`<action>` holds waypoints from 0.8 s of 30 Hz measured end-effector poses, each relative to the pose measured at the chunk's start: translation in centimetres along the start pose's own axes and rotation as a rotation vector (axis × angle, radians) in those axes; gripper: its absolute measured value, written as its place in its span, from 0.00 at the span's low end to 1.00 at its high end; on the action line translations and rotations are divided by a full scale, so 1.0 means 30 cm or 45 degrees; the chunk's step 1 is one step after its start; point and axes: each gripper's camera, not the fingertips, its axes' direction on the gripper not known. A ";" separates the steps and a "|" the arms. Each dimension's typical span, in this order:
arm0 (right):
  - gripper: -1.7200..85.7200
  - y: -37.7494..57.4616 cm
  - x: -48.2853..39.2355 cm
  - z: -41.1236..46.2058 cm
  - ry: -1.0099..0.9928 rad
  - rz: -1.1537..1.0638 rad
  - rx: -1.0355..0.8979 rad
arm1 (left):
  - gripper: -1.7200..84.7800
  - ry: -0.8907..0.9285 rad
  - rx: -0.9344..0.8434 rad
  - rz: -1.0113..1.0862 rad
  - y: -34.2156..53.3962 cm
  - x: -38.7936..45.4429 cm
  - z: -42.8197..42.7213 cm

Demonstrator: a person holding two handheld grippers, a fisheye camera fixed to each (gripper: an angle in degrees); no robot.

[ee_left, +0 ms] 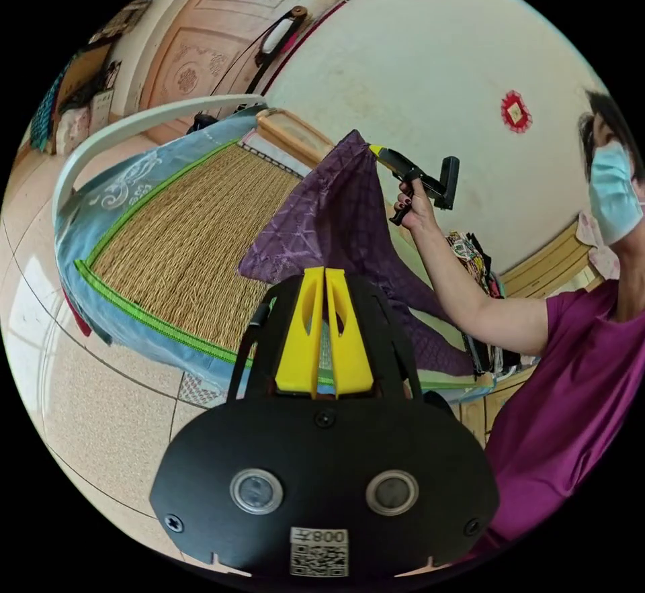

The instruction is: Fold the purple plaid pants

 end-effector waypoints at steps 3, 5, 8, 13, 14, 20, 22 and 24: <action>0.03 0.008 0.059 0.095 0.064 0.106 -0.139 | 0.02 -0.034 -0.037 -0.080 0.016 -0.024 0.044; 0.03 0.030 0.112 0.211 0.102 0.155 -0.318 | 0.02 -0.128 -0.113 -0.145 0.040 -0.081 0.121; 0.03 0.090 0.175 0.313 0.268 0.271 -0.535 | 0.02 -0.193 -0.212 -0.231 0.074 -0.112 0.165; 0.02 0.192 0.099 0.144 0.234 0.268 -0.398 | 0.02 -0.131 -0.137 -0.139 0.063 -0.036 0.136; 0.02 0.245 0.050 0.103 0.194 0.251 -0.396 | 0.02 -0.112 -0.147 -0.087 0.038 -0.012 0.158; 0.02 0.656 -0.292 0.145 0.157 0.159 -0.734 | 0.02 -0.261 -0.395 0.102 -0.094 0.059 0.404; 0.02 0.775 -0.355 0.201 0.179 0.160 -0.870 | 0.02 -0.284 -0.479 0.128 -0.097 0.057 0.462; 0.02 0.856 -0.413 0.186 0.181 0.193 -0.773 | 0.02 -0.303 -0.465 0.098 -0.090 0.061 0.462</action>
